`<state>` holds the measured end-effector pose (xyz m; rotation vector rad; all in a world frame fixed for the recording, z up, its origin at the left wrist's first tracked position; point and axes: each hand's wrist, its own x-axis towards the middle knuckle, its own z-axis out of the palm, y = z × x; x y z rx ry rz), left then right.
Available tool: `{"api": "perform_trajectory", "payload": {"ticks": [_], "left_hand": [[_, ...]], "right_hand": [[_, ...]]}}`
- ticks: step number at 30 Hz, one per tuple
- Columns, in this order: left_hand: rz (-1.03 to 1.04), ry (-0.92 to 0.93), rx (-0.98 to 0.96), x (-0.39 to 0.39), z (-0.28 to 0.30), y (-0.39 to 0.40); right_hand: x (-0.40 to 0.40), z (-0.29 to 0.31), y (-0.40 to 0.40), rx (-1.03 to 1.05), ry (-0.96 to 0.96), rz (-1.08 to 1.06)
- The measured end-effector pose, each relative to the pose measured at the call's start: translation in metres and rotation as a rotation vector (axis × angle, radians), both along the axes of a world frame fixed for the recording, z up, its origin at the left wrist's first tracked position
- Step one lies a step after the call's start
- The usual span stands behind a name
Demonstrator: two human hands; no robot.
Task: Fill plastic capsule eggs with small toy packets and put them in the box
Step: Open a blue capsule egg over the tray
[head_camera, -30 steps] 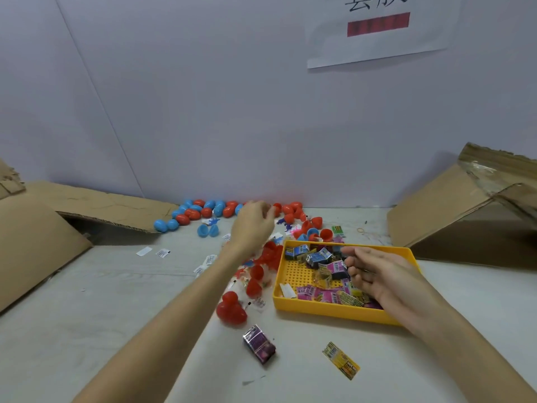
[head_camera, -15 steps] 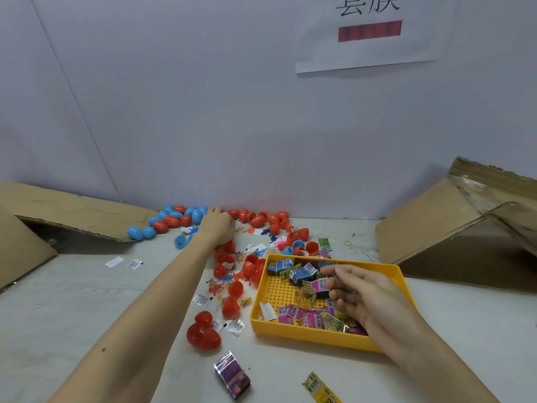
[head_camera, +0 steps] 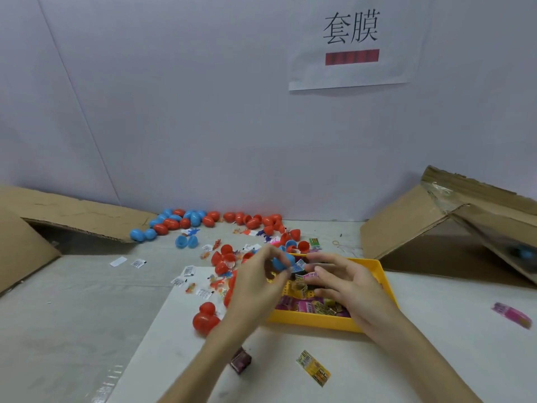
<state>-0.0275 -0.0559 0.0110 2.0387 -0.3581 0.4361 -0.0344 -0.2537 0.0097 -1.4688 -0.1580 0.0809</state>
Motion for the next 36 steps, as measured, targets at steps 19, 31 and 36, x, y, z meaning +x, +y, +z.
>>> {"api": "perform_trajectory", "payload": {"ticks": [19,31,36], "left_hand": [[-0.13,-0.138,0.001,-0.02,-0.016,-0.014],[-0.102,-0.191,0.038,-0.015,-0.017,-0.008],[-0.152,-0.139,0.017,-0.015,-0.014,-0.004]], "right_hand": [[-0.003,-0.001,0.006,-0.125,-0.042,-0.028],[-0.001,-0.006,0.005,-0.202,-0.145,0.007],[-0.001,-0.008,0.007,-0.208,-0.147,-0.048]]}}
